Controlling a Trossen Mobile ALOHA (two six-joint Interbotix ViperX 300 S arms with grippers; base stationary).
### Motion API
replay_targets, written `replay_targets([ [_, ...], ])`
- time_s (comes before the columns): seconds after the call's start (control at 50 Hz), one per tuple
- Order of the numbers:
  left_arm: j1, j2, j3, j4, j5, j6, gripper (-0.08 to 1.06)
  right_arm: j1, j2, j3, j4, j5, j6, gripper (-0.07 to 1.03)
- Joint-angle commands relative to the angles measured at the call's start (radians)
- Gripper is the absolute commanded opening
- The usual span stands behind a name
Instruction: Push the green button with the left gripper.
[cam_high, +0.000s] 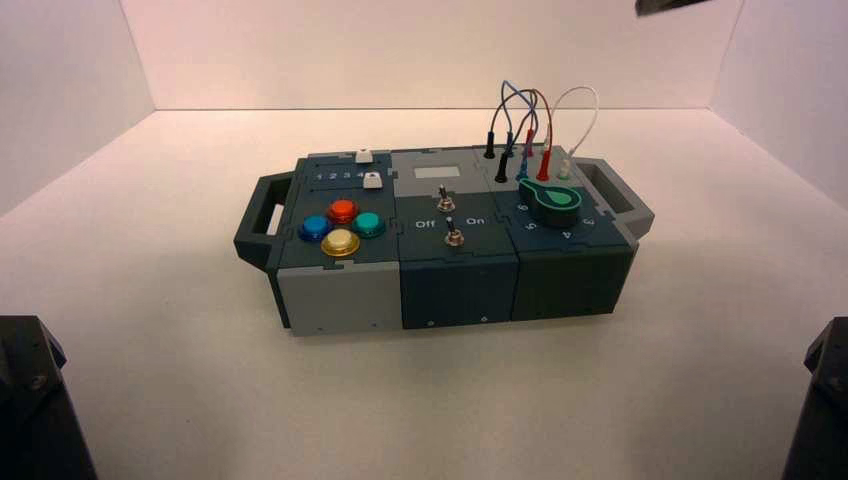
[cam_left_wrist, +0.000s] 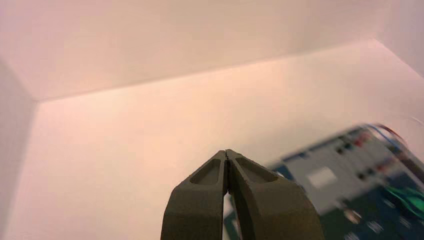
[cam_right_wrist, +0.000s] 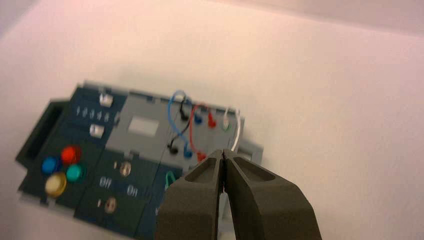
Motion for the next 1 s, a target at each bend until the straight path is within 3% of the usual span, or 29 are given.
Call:
replay_targets([
  [0.02,-0.095,0.038,-0.051,-0.023,0.041,-0.017,-0.03,0.005,0.037,-0.044,-0.002,0.046,-0.028,-0.02],
  [0.16,-0.207,0.100,-0.051,-0.028,0.052,-0.060,-0.03,0.005,0.063,-0.040,-0.005,0.044,-0.034,-0.02],
  [0.4,-0.310,0.239,-0.052,-0.029,0.057,-0.112,-0.03,0.018,0.074,-0.035,-0.005,0.028,-0.034,-0.02],
  [0.64,-0.359,0.399,-0.063,-0.029,0.078,-0.115,-0.03,0.054,0.077,-0.034,-0.005,0.023,-0.032,-0.02],
  [1.0,-0.436,0.589,-0.118,-0.029,0.083,-0.117,-0.03,0.054,0.100,-0.031,-0.005,0.023,-0.032,-0.02],
])
